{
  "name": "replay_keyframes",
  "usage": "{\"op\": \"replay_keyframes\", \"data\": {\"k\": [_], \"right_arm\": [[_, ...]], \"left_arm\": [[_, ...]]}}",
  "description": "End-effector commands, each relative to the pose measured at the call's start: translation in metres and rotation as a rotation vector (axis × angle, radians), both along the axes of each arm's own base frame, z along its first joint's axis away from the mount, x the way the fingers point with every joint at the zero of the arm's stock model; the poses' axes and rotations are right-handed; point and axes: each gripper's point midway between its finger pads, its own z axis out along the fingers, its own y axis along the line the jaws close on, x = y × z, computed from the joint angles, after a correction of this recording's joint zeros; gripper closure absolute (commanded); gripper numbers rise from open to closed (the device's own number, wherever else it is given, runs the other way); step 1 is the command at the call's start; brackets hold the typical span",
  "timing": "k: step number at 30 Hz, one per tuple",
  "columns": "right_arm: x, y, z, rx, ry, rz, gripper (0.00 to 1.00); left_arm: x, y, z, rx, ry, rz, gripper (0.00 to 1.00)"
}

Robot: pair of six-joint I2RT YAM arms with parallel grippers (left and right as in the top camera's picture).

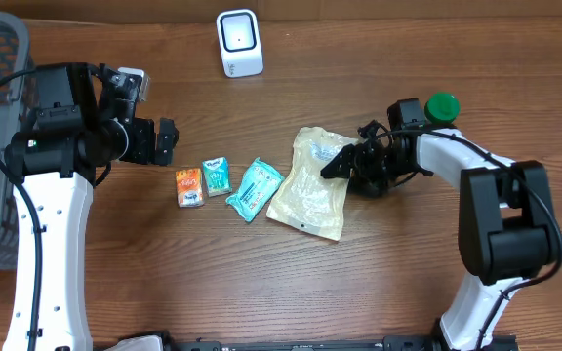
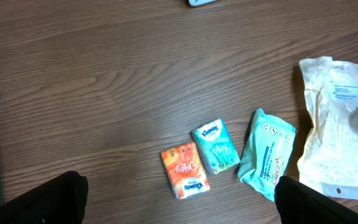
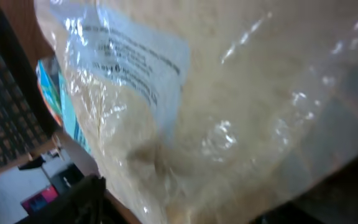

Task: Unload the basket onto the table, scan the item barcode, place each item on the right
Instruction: 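Release the jar and move the right gripper to the clear bag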

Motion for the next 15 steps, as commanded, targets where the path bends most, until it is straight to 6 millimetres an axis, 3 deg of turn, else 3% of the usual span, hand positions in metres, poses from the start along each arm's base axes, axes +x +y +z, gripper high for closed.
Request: {"op": "replay_keyframes", "data": {"k": [1,8,10,15], "right_arm": [[-0.003,0.013,-0.015,-0.004,0.065,-0.029,0.44],[0.009,0.014,-0.021,-0.046,0.062,-0.093,0.88],[0.010,0.014,-0.021,-0.045,0.058,-0.092,0.95],[0.012,0.014,-0.009,-0.042,0.028,-0.083,0.96]], "left_arm": [[0.002,0.000,0.009,0.002,-0.026,0.000,0.00],[0.002,0.000,0.009,0.002,-0.026,0.000,0.00],[0.002,0.000,0.009,0.002,-0.026,0.000,0.01],[0.002,0.000,0.009,0.002,-0.026,0.000,0.00]]}}
